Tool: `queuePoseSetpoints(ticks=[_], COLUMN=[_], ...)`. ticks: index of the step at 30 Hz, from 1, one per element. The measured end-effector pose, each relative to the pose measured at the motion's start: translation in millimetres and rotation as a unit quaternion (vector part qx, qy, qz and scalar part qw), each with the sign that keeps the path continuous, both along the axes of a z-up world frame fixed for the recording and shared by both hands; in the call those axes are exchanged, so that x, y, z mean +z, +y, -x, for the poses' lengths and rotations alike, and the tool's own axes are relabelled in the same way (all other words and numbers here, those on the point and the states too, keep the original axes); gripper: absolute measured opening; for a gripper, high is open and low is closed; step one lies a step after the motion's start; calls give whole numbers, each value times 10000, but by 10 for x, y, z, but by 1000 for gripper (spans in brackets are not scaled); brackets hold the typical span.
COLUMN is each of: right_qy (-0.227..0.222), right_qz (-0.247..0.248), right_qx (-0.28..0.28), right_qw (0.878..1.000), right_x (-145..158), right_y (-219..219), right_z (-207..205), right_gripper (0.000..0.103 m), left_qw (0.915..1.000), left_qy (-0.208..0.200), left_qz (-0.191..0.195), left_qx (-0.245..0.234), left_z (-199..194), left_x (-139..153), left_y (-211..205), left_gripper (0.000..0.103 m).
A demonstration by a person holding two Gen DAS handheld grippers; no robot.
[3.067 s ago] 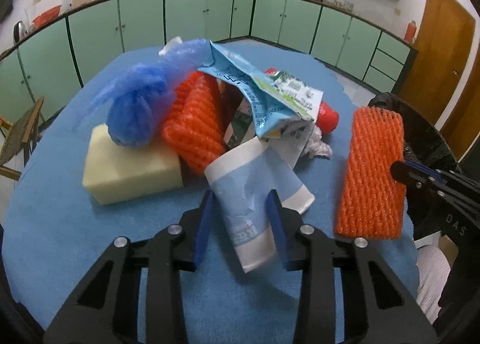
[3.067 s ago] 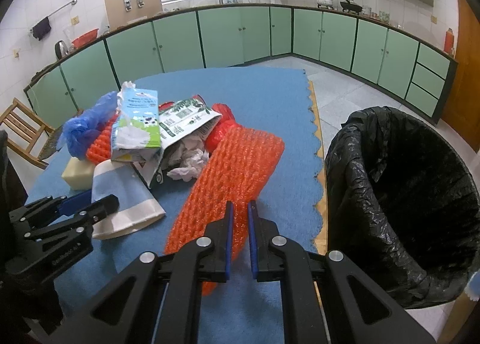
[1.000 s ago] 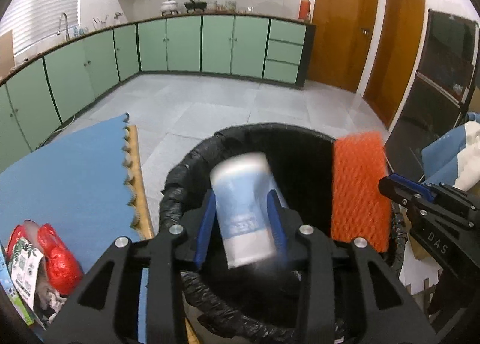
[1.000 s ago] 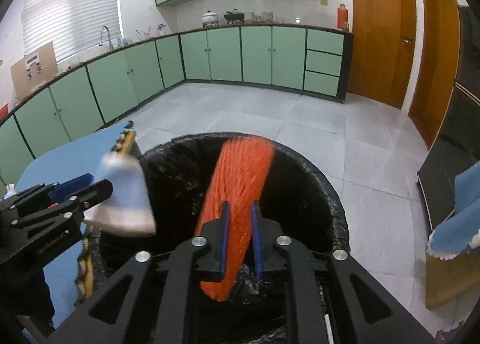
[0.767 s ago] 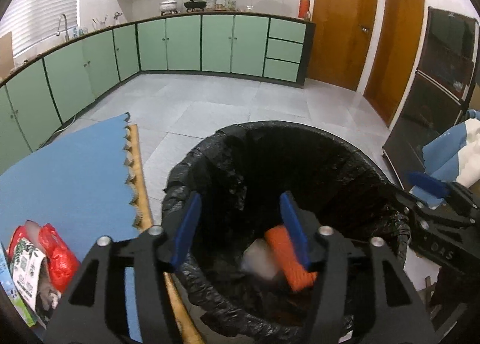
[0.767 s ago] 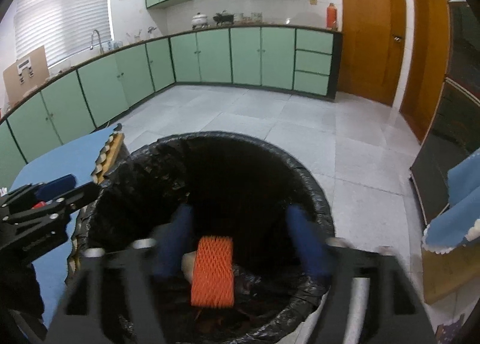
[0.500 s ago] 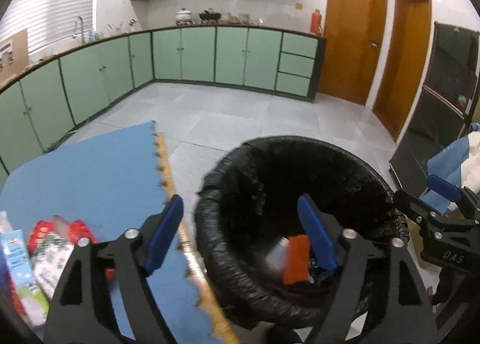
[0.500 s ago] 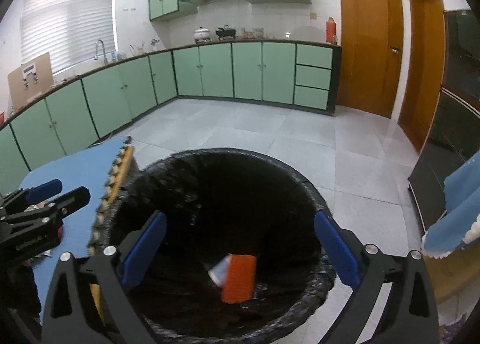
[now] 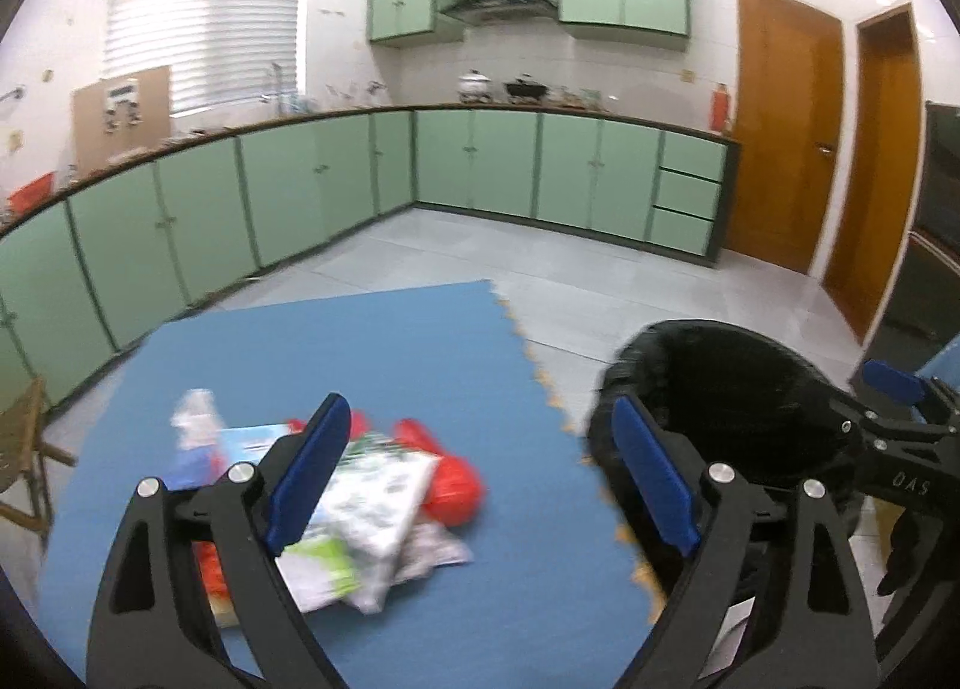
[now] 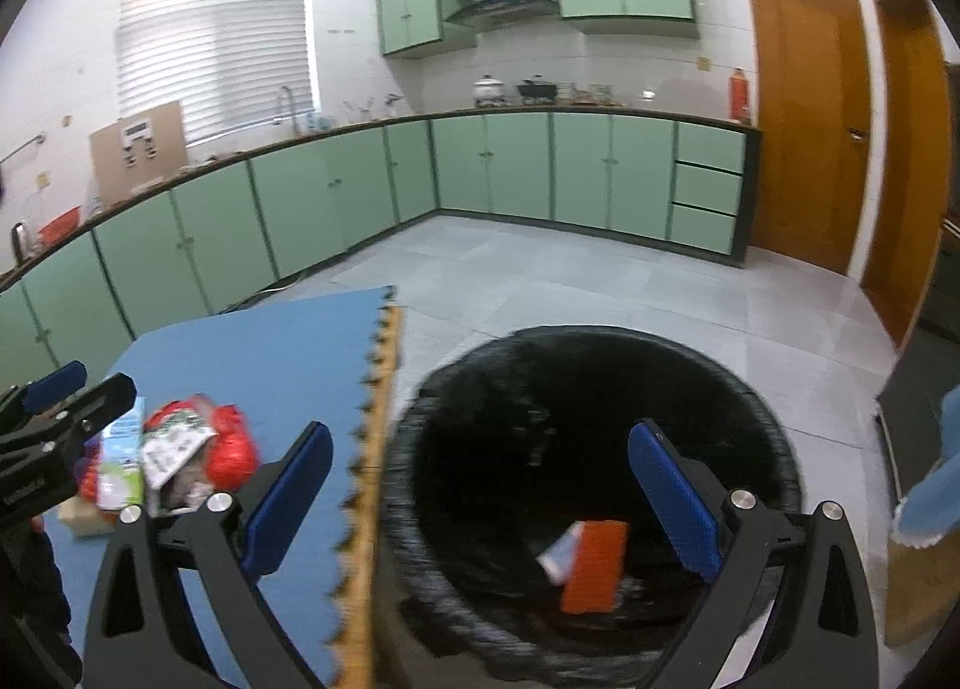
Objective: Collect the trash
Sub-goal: 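Grasp the milk carton with the right tool while the left tool grasps the blue bag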
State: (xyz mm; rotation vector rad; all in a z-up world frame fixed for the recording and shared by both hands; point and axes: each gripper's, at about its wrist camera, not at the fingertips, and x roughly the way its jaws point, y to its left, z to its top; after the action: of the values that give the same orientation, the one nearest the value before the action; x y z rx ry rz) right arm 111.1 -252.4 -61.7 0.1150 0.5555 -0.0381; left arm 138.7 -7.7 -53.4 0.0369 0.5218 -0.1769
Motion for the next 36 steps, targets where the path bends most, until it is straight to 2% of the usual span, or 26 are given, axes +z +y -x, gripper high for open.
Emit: queuePoseSetpoints(ticks=[8, 15, 18, 27, 31, 36], right_qy=[-129, -182, -79, 165, 289, 345], right_qz=[-51, -118, -157, -139, -146, -118], right_qx=[577, 1167, 1391, 1667, 1717, 1852], right_qw=[9982, 9929, 9901, 9858, 9846, 9820], right_x=[-8, -88, -139, -277, -334, -345], right_y=[694, 1386, 1603, 1915, 1933, 1977], right_z=[-67, -123, -189, -313, -355, -372], right_gripper=[97, 96, 89, 83, 81, 79], left_qw=[9970, 9917, 9901, 9897, 9894, 9897], left_qy=[-87, 12, 119, 559, 707, 784], left_qz=[-175, -336, -367, -329, -321, -265], left_qx=[754, 1240, 1347, 1273, 1226, 1169], left_z=[257, 303, 267, 44, -49, -93], left_x=[-2, -106, -182, -517, -633, -707], left_y=[776, 1288, 1462, 1602, 1604, 1614], left_gripper=[86, 86, 86, 85, 77, 47])
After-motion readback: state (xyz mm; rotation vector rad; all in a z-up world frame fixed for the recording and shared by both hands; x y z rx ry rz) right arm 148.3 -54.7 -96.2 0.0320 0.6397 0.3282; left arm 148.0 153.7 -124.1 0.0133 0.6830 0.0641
